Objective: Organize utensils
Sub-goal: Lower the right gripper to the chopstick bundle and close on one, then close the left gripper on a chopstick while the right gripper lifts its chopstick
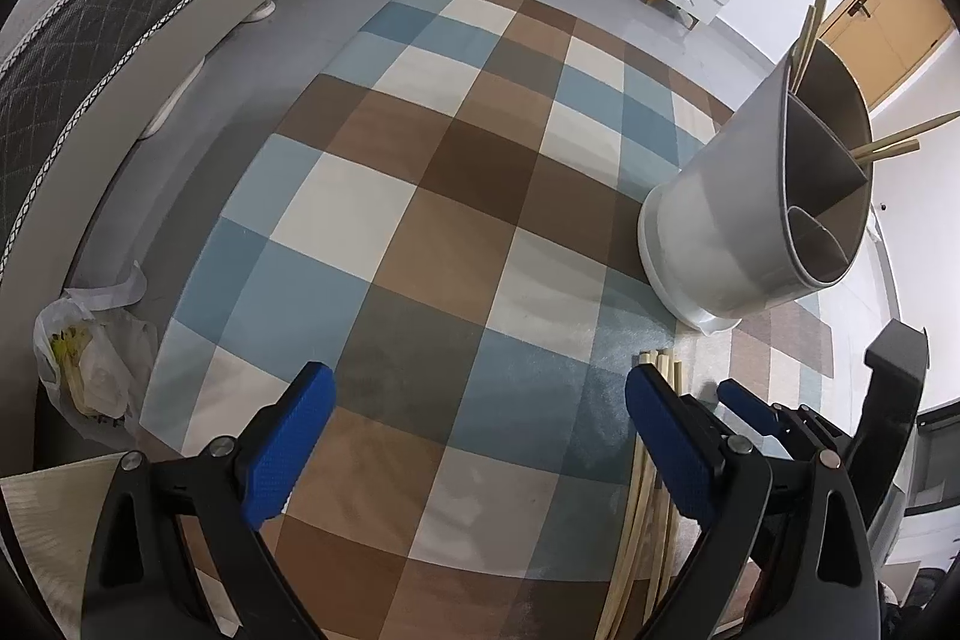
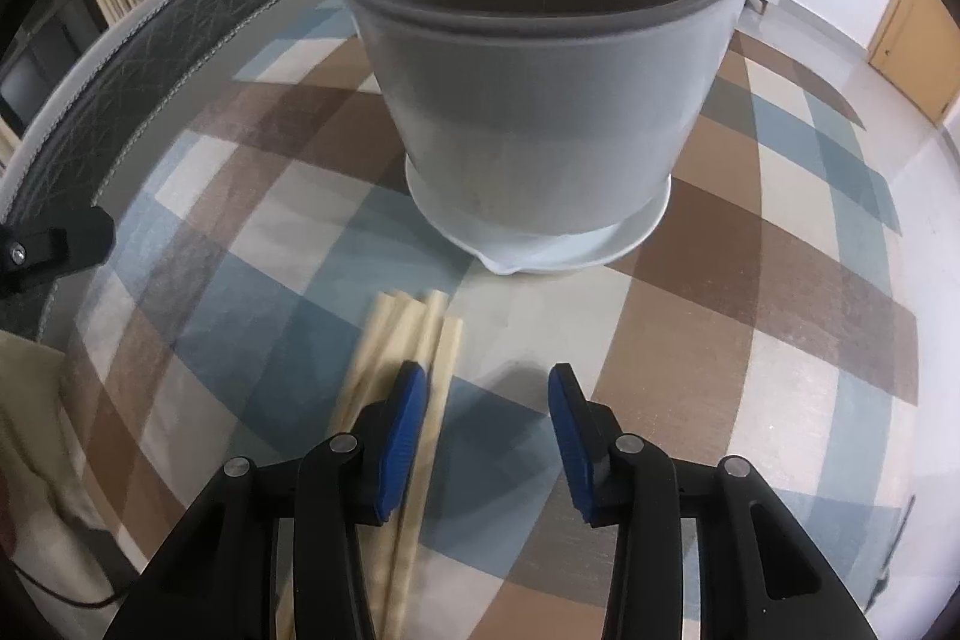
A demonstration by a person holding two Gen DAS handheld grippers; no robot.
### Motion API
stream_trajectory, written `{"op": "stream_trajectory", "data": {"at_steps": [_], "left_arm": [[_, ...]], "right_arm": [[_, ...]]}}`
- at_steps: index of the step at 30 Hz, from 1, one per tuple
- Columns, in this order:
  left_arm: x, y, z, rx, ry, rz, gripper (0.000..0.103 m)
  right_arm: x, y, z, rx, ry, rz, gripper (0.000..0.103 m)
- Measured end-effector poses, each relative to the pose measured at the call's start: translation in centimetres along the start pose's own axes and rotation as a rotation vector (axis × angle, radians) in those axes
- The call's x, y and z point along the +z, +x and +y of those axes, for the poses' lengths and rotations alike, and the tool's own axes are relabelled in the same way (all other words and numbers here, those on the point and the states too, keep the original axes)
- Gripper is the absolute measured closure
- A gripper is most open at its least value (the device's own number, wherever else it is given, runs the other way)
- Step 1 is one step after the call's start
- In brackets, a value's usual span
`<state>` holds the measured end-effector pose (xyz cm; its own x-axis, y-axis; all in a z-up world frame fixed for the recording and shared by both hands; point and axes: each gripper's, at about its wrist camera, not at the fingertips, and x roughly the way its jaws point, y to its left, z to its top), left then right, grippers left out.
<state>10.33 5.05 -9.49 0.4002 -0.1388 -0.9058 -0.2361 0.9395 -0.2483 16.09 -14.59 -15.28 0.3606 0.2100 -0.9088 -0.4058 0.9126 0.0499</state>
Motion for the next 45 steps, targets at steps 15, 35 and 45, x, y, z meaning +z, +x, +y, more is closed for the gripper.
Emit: {"op": "stream_trajectory", "data": {"at_steps": [15, 35, 45], "left_arm": [[-0.2, 0.6, 0.1, 0.039, 0.003, 0.002, 0.008], [-2.6, 1.9, -3.7, 0.055, 0.125, 0.022, 0.008], [-4.0, 5.0, -6.2, 0.063, 0.17, 0.105, 0.008]], "right_arm": [[0.8, 0.4, 1.4, -0.023, -0.063, -0.052, 0.085], [-2.5, -7.8, -8.8, 0.249, 0.433, -0.231, 0.097], [-5.1, -12.3, -10.5, 0.312, 0.559, -0.324, 0.097]]}}
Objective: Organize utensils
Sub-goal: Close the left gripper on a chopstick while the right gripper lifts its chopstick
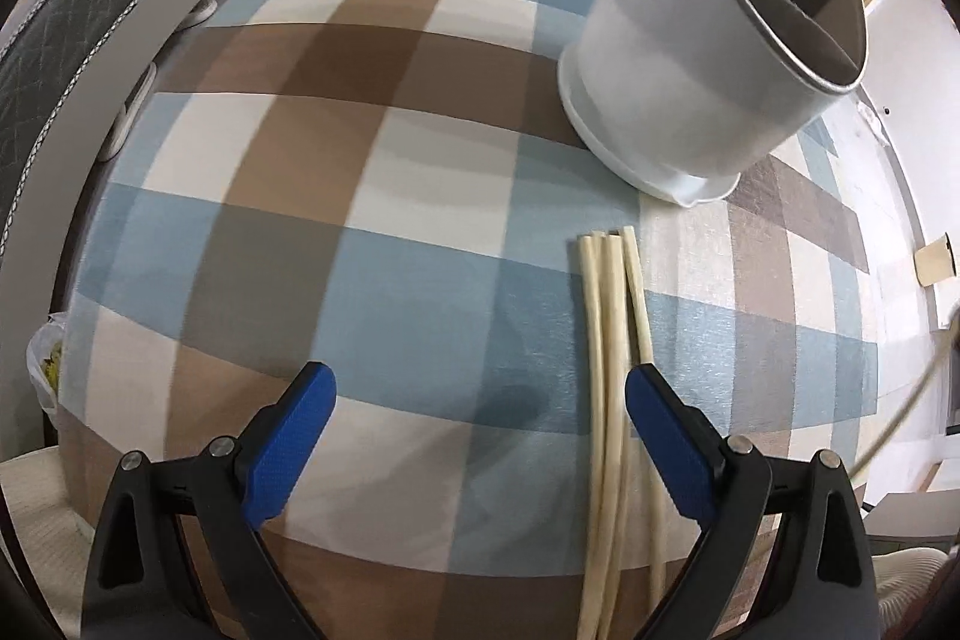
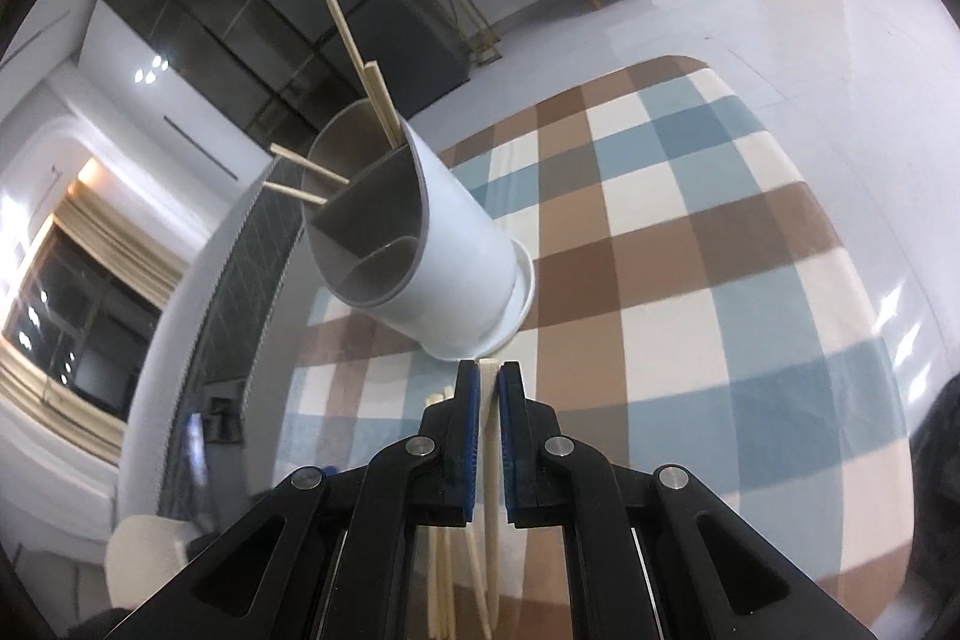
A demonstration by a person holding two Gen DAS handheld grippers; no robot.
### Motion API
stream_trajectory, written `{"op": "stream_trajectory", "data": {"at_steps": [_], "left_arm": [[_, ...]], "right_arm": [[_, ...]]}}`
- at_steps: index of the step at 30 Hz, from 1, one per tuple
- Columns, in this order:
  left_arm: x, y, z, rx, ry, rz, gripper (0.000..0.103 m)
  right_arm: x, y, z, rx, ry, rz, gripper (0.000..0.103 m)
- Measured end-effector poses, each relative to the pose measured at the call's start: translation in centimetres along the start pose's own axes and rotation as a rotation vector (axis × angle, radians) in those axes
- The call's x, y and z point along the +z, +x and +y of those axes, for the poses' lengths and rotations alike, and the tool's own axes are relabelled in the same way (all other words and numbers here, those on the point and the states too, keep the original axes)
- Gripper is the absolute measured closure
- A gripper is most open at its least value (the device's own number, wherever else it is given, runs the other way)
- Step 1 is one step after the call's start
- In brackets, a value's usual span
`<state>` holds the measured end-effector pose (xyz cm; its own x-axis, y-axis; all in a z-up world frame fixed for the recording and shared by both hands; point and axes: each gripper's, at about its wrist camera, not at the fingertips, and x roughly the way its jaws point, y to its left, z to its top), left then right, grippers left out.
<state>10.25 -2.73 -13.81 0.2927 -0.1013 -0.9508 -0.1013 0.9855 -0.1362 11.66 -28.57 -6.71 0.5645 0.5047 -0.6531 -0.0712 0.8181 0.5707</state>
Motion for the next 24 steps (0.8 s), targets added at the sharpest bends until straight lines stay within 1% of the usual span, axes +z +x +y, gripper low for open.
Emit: {"op": "stream_trajectory", "data": {"at_steps": [3, 5, 9, 16, 18, 21, 24], "left_arm": [[-0.1, 0.7, -0.7, 0.046, 0.033, 0.01, 0.008], [-0.1, 1.1, -0.8, 0.045, 0.026, 0.023, 0.008], [0.0, 1.0, -0.4, 0.075, 0.013, 0.017, 0.008], [0.4, 0.8, 0.4, 0.089, -0.017, 0.009, 0.009], [0.6, 0.8, 0.0, 0.092, -0.002, 0.005, 0.009], [1.0, 1.0, -1.1, 0.117, 0.047, -0.012, 0.01], [1.0, 1.5, -1.6, 0.137, 0.068, -0.012, 0.011]], "right_arm": [[-0.6, -0.9, -0.3, 0.011, 0.018, -0.013, 0.097], [-0.7, -1.5, -0.3, 0.017, 0.018, -0.021, 0.097], [-0.6, -1.8, -0.4, 0.015, 0.023, -0.036, 0.097], [-0.4, -1.7, 0.1, 0.016, 0.015, -0.038, 0.097], [-0.4, -1.5, 0.2, 0.014, 0.009, -0.035, 0.097], [-0.5, -1.1, 0.4, 0.015, 0.006, -0.019, 0.097], [-0.6, -1.0, 0.3, 0.011, 0.006, -0.018, 0.097]]}}
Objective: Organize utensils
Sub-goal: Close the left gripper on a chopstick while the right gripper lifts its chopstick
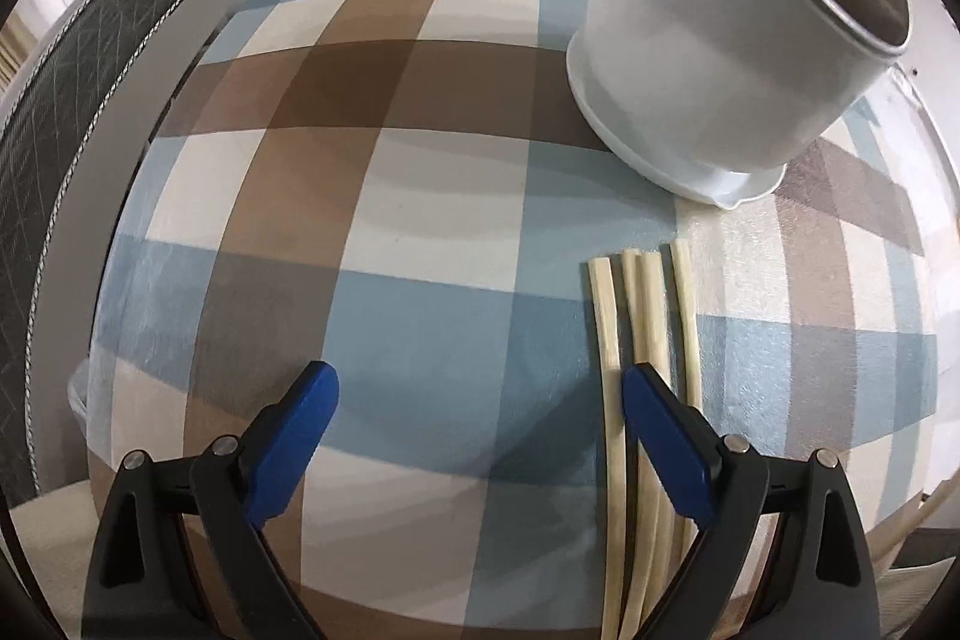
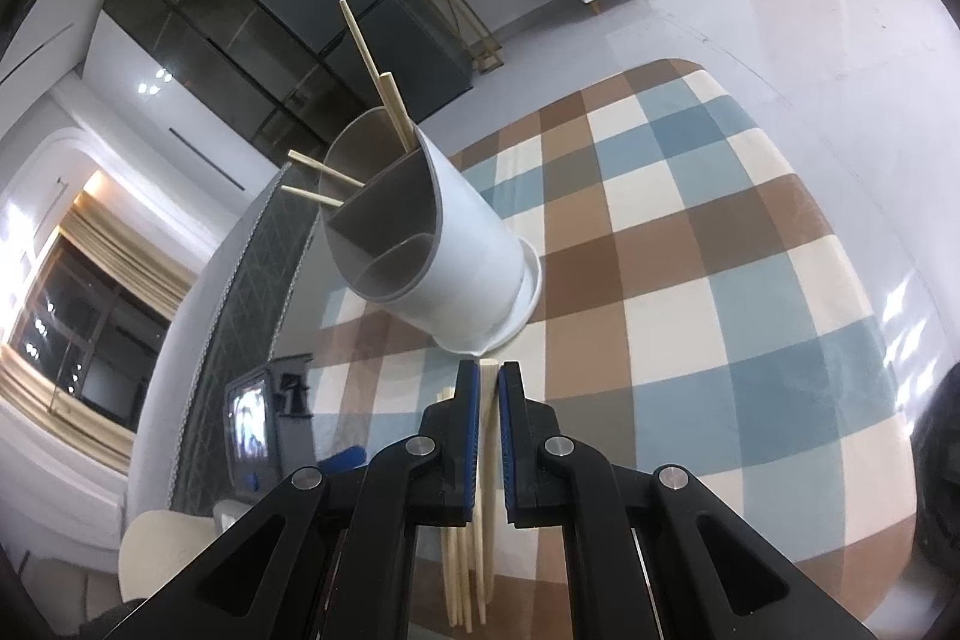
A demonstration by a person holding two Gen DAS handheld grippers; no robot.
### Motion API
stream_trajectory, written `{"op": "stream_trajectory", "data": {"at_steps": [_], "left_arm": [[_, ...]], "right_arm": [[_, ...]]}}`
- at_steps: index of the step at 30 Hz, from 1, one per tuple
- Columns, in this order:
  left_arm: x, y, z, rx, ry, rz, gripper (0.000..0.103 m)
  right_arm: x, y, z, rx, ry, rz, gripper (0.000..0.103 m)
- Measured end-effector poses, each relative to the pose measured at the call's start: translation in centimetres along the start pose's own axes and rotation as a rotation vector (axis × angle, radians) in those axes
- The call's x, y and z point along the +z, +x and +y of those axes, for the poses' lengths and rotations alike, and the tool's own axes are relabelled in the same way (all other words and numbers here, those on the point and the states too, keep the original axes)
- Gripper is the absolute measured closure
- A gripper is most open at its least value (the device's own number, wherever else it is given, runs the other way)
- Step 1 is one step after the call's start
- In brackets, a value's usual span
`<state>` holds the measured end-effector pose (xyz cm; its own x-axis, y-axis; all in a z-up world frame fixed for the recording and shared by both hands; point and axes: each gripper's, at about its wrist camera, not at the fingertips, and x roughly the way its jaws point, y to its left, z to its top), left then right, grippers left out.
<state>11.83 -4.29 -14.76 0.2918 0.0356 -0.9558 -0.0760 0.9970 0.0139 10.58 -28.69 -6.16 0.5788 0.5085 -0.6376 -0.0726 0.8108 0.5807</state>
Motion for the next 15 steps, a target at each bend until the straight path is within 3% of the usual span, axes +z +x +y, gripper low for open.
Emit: {"op": "stream_trajectory", "data": {"at_steps": [2, 5, 8, 10, 11, 12, 13, 15], "left_arm": [[0.2, -0.2, 0.1, 0.002, -0.007, -0.001, 0.012], [0.6, -0.2, 0.0, -0.014, -0.01, -0.003, 0.022], [1.0, -0.3, -0.5, -0.023, 0.01, -0.012, 0.043], [1.4, -0.4, -1.2, -0.035, 0.052, -0.006, 0.068], [1.3, -0.4, -1.5, -0.045, 0.073, -0.001, 0.076], [1.4, -0.4, -2.0, -0.058, 0.09, 0.003, 0.091], [1.5, -0.4, -2.5, -0.063, 0.11, 0.001, 0.099], [1.7, -0.3, -2.7, -0.069, 0.128, -0.01, 0.1]], "right_arm": [[0.0, 0.0, -0.1, -0.004, 0.001, -0.001, 0.097], [0.1, 0.1, -0.3, -0.003, 0.011, 0.003, 0.097], [0.1, 0.3, -0.3, -0.001, 0.015, 0.011, 0.097], [0.1, 0.5, -0.1, 0.001, 0.012, 0.016, 0.097], [0.1, 0.6, -0.1, 0.002, 0.009, 0.018, 0.097], [0.1, 0.7, 0.0, 0.004, 0.006, 0.021, 0.097], [0.2, 0.8, 0.0, 0.004, 0.005, 0.023, 0.097], [0.2, 1.0, 0.0, 0.0, -0.004, 0.025, 0.097]]}}
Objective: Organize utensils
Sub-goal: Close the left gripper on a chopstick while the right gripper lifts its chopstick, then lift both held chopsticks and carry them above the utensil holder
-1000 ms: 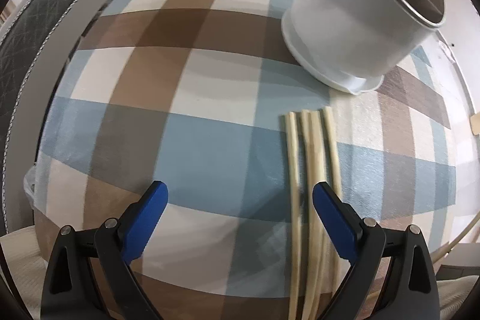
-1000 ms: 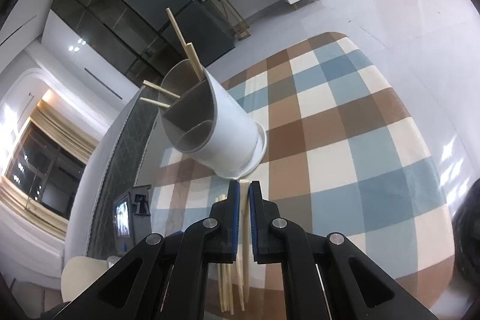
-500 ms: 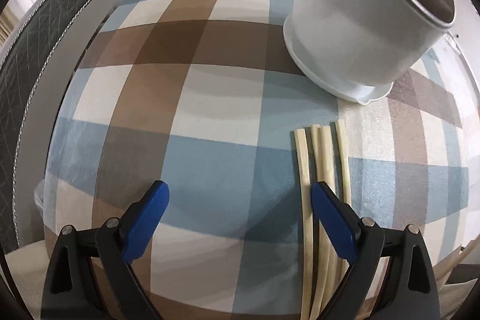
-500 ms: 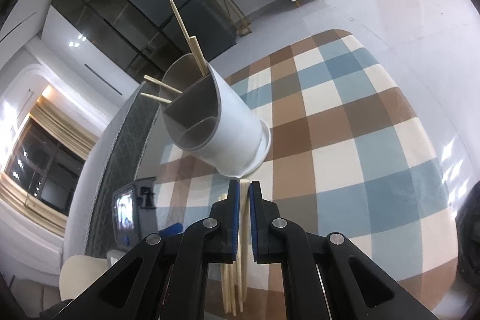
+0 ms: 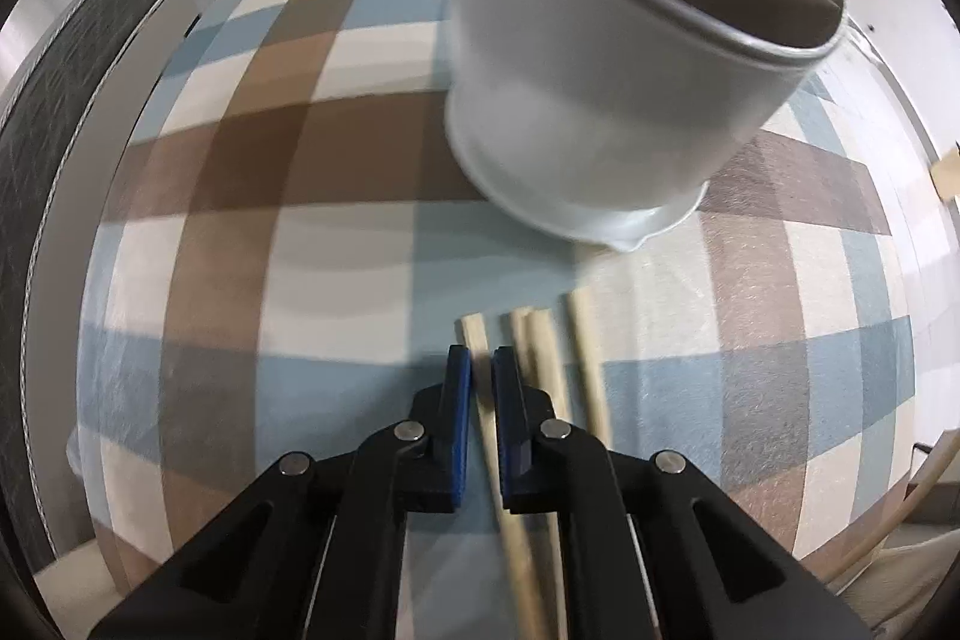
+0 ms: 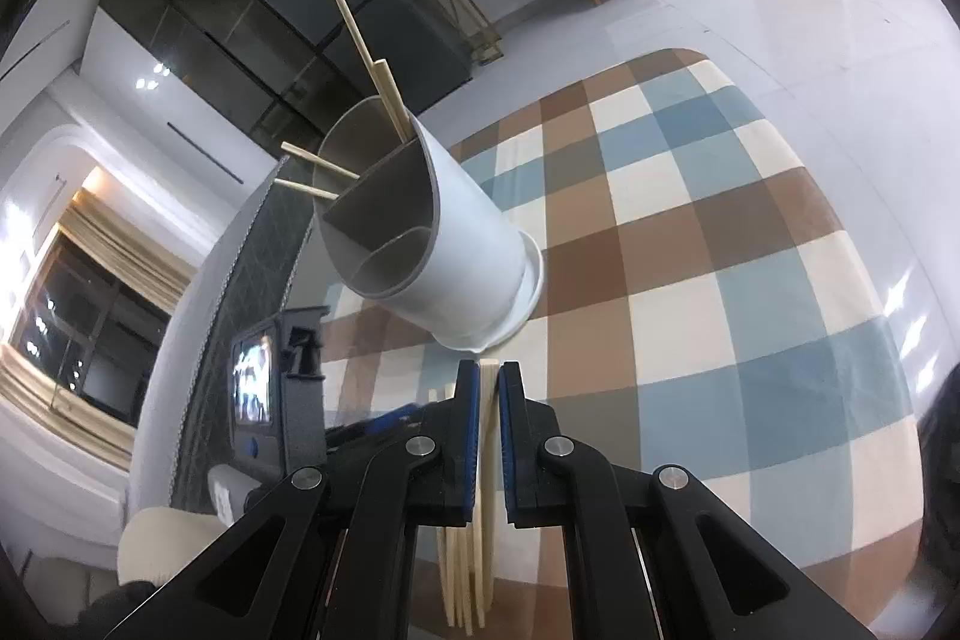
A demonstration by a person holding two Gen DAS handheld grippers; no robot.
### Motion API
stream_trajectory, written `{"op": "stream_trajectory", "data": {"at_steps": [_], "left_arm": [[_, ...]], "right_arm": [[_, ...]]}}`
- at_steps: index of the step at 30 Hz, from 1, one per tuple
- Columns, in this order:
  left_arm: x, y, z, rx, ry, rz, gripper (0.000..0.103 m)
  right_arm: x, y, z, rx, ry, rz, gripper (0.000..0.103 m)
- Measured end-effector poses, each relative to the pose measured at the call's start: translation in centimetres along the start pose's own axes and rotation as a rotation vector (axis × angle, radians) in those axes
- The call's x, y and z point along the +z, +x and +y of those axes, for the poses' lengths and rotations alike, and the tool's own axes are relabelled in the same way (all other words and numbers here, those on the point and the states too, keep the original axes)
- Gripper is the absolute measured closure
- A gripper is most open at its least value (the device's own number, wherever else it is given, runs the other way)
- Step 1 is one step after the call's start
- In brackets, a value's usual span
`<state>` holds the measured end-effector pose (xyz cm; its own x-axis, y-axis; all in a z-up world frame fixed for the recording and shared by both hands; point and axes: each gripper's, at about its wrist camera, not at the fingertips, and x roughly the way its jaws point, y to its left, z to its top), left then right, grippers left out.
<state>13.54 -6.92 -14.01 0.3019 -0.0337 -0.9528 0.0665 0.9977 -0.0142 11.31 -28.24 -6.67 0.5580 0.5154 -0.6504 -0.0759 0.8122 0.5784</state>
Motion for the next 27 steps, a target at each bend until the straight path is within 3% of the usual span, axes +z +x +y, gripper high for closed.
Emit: {"op": "stream_trajectory", "data": {"at_steps": [5, 11, 14, 27], "left_arm": [[0.3, -1.0, 1.4, -0.102, -0.077, -0.041, 0.101], [-1.6, -8.2, 3.2, -0.2, -0.122, -0.292, 0.101], [-3.3, -11.7, 3.5, -0.208, -0.102, -0.407, 0.101], [-4.9, -14.8, 5.1, -0.24, -0.088, -0.467, 0.101]], "right_arm": [[0.0, -0.2, 0.1, -0.022, -0.026, -0.018, 0.097], [-0.7, -1.4, 1.9, -0.042, -0.113, -0.07, 0.097], [-1.5, -2.3, 3.3, -0.048, -0.165, -0.106, 0.097], [-4.6, -4.5, 6.7, -0.094, -0.256, -0.217, 0.097]]}}
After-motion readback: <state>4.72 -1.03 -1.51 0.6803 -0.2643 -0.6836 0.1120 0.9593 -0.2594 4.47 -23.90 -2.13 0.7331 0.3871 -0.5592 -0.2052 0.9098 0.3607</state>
